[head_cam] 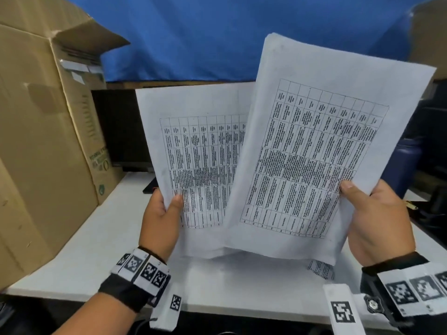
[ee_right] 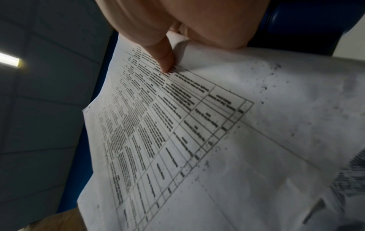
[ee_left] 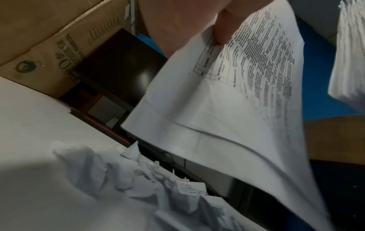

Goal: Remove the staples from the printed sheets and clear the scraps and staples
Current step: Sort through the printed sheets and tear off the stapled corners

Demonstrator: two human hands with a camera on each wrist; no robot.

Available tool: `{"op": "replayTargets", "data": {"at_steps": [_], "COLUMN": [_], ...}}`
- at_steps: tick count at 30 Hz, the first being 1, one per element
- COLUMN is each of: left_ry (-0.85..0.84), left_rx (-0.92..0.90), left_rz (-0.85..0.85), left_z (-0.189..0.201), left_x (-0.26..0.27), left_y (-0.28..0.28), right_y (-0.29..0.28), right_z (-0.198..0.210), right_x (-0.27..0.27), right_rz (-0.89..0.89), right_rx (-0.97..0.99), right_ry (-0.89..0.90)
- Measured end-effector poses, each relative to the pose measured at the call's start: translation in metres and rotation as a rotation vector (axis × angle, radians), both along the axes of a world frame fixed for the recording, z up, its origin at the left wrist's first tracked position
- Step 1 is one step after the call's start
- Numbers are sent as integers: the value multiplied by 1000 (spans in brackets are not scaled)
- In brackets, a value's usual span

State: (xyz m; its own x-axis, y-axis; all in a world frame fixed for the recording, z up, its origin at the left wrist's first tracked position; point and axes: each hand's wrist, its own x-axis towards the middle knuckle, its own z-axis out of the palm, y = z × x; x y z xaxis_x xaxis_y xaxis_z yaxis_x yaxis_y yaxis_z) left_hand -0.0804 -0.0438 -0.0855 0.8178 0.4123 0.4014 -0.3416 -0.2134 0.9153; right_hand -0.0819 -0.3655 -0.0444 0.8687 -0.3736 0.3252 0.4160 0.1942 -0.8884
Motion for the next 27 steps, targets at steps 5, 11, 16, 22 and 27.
{"op": "replayTargets", "data": {"at_steps": [5,11,16,22,27], "left_ry": [18,49,43,83,124], "left_rx": [-125,48,85,-15,13], "left_rz": [-191,-210,-182,-158,-122], "left_z": [7,-4,-19,-30,-44], "left_x": [-19,-38,-37,-42,-46], "left_y": [-25,-55,-64,-59,-58], "right_y": [17,34,46,48,52], "right_z": [-6,-32,-36,-39,-44], "right_x": [-2,0,-6,-10,-16], "right_rz": [97,135,103,117,76], "right_rx": [-31,-140,-198,-233,-317], "right_ry": [59,202,181,208,196]}}
